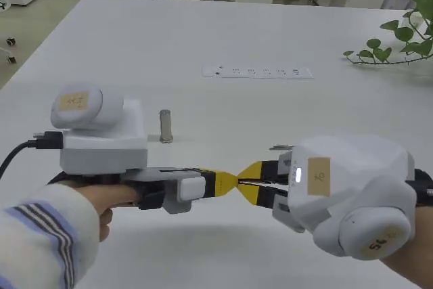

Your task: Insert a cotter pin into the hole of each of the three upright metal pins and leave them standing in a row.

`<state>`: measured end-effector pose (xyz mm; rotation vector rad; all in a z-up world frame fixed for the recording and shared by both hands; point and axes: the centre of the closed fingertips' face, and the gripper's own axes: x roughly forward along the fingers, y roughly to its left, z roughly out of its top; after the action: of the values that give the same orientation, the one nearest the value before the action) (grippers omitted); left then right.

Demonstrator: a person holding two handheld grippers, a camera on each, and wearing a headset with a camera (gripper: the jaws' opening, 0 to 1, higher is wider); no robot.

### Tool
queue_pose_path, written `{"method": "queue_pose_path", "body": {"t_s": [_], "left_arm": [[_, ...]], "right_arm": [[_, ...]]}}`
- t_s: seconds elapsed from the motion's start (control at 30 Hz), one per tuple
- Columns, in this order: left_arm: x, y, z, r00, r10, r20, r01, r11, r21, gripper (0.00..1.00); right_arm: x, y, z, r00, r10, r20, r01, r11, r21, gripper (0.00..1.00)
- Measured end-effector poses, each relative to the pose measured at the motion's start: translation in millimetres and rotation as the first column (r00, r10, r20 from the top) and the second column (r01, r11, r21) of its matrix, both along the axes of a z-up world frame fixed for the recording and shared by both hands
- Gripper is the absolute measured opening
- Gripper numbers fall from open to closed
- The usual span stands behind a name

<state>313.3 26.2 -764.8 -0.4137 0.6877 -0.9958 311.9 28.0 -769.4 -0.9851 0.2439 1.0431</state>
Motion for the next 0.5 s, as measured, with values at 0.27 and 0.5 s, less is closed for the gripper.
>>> {"method": "queue_pose_path", "body": {"t_s": [0.27,0.5], "left_arm": [[0.2,2.4,2.6,1.000,0.001,0.003,-0.001,1.000,-0.005,0.00],[0.3,6.0,5.1,1.000,0.007,0.009,-0.006,1.000,-0.008,0.00]], "right_arm": [[-1.1,2.0,2.4,1.000,0.019,0.005,-0.019,1.000,0.017,0.04],[-1.1,-0.1,3.9,1.000,0.018,-0.005,-0.017,0.999,0.031,0.12]]}}
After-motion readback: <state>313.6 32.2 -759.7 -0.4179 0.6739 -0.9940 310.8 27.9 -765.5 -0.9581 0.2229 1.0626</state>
